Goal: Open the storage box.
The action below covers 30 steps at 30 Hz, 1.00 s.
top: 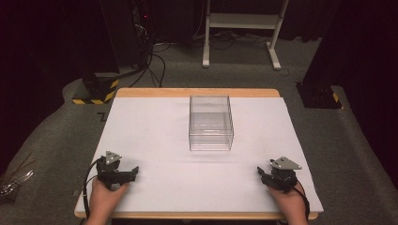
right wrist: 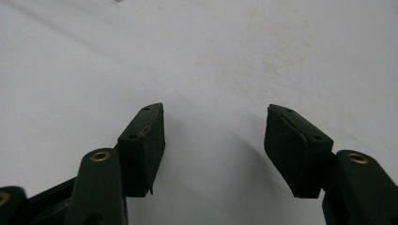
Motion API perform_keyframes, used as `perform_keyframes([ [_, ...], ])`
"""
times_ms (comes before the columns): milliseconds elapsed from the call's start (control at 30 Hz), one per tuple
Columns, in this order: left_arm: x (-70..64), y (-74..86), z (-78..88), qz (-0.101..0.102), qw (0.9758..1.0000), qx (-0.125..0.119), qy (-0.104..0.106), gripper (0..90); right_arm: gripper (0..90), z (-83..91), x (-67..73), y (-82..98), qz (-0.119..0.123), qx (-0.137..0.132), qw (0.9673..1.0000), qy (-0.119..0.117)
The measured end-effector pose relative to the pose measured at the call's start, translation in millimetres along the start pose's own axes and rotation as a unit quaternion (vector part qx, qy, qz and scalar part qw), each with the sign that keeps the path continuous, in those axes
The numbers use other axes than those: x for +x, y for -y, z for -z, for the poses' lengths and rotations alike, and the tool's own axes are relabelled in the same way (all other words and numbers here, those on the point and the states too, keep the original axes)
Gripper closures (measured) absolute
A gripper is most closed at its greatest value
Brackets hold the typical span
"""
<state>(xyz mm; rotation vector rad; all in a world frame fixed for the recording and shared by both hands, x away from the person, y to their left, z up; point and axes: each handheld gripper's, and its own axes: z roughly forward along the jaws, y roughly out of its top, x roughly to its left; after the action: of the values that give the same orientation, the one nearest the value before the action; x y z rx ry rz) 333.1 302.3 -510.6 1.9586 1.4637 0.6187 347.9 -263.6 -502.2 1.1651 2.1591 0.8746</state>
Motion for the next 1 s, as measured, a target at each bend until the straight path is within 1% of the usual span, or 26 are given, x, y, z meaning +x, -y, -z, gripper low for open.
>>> perform_keyframes([
  [100, 0.0, 0.0, 0.0, 0.0, 1.0, 0.0, 0.0, 0.4, 38.4, 0.2, 0.9, 0.0, 0.003, 0.0, 1.0, 0.003],
  [500, -0.1, -0.1, 0.0, -0.001, 1.0, 0.0, 0.0, 0.5, 38.6, 0.0, 0.1, -0.1, 0.0, 0.0, 1.0, 0.0],
  [767, -0.1, 0.0, 0.0, 0.0, 1.0, 0.0, 0.0, 0.5, 39.5, 1.0, 0.8, 0.1, 0.003, -0.002, 1.0, 0.002],
  [933, -0.1, 0.0, 0.0, 0.0, 1.0, 0.0, 0.0, 0.5, 41.4, 3.9, 1.5, 0.5, 0.004, -0.014, 0.9999, 0.008],
  [1000, -0.1, 0.0, 0.0, 0.0, 1.0, 0.0, 0.0, 0.4, 41.4, 5.2, 0.9, 0.5, -0.003, -0.022, 0.9997, 0.007],
])
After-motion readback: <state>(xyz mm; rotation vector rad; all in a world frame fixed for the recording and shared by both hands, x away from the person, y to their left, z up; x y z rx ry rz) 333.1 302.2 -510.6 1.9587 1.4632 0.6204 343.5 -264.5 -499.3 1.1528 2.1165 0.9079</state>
